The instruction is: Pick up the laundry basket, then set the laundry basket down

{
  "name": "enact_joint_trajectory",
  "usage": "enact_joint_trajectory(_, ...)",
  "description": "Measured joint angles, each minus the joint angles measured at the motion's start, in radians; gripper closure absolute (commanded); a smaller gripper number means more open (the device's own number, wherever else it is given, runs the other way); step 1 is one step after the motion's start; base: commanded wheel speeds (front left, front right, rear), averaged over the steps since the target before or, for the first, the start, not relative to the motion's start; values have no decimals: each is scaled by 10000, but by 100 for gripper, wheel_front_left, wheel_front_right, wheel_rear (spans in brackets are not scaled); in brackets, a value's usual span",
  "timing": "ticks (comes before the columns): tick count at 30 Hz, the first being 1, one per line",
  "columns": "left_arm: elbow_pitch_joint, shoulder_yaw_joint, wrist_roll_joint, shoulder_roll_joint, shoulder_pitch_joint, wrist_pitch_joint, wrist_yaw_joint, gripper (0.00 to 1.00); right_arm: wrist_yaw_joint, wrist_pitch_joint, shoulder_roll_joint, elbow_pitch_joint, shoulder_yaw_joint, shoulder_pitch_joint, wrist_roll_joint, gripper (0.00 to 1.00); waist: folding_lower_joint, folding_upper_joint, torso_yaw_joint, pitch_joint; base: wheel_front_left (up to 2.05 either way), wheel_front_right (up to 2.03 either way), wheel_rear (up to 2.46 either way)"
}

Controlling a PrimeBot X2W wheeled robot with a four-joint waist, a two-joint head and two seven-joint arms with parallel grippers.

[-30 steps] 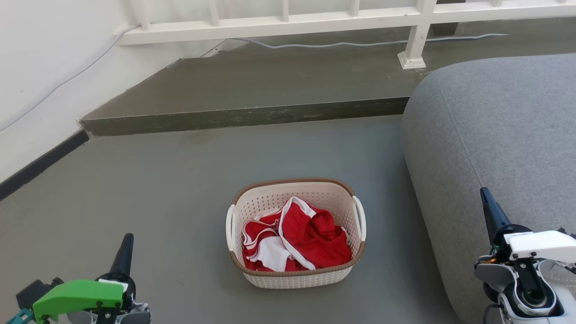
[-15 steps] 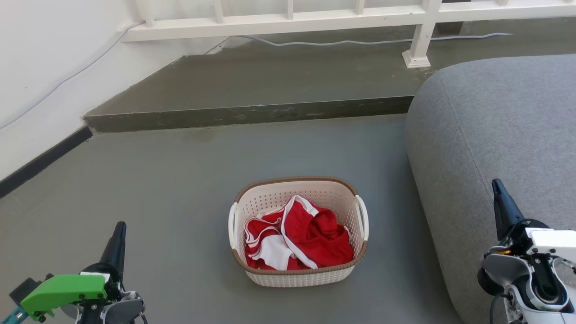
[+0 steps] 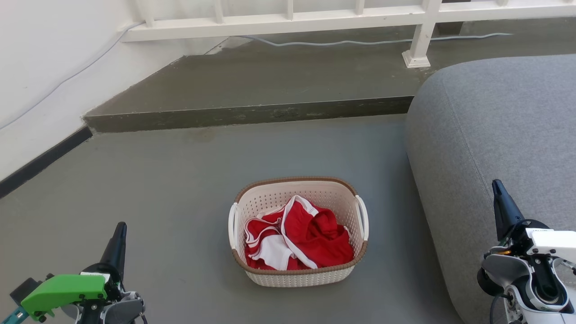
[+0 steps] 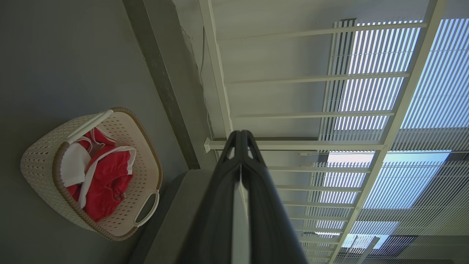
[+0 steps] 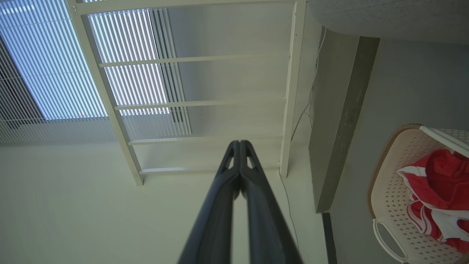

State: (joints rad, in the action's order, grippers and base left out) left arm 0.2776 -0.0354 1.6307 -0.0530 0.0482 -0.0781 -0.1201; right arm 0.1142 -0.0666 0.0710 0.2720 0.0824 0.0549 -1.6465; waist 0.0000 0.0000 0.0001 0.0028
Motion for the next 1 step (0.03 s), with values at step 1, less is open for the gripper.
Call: enact_joint_trajectory(1, 0, 0, 0, 0, 2, 0, 0, 100, 0, 0, 0, 2, 2, 0, 0, 100, 0, 0, 0, 0, 0, 0, 0)
